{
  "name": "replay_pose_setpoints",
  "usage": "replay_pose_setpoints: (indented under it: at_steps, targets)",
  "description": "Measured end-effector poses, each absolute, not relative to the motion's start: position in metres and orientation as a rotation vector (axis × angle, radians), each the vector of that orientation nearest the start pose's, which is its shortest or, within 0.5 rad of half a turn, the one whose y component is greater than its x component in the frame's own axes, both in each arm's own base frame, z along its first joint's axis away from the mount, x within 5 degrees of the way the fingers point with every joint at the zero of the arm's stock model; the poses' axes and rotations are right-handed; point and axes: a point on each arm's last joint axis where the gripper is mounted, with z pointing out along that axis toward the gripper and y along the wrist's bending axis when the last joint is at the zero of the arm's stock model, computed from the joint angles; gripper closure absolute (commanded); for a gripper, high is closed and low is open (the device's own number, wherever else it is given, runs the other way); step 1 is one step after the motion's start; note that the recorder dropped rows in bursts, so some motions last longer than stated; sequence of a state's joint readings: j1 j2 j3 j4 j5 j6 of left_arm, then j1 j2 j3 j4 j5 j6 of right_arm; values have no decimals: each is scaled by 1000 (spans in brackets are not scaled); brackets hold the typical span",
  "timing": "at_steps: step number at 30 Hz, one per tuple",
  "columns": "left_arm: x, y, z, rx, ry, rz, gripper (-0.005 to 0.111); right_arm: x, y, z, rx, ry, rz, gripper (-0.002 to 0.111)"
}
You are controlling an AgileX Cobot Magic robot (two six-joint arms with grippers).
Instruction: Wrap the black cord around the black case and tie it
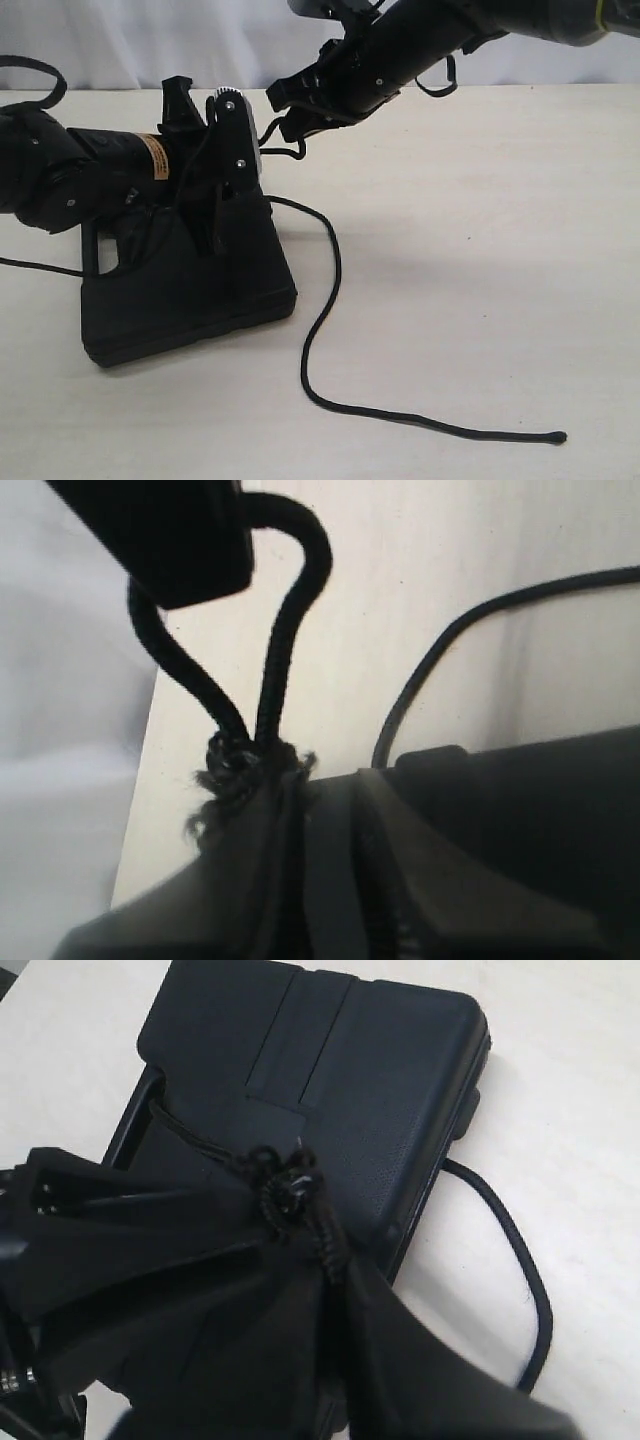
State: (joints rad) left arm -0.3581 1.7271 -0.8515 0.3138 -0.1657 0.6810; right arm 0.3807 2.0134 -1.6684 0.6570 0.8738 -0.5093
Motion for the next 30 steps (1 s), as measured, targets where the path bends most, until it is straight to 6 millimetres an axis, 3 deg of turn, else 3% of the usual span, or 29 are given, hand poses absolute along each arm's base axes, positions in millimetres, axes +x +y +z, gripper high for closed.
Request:
replay_pose_setpoints:
  at_steps: [7, 16, 30]
  targets:
    - [329, -131, 188, 1258, 1660, 237, 87, 398, 205, 250, -733, 2482, 756, 104]
    - [336, -135, 155, 1298, 1686, 215, 87, 398, 206, 248, -715, 2505, 768, 104]
    - [346, -94, 145, 1251, 1842, 281, 87, 398, 206, 248, -641, 2538, 789, 104]
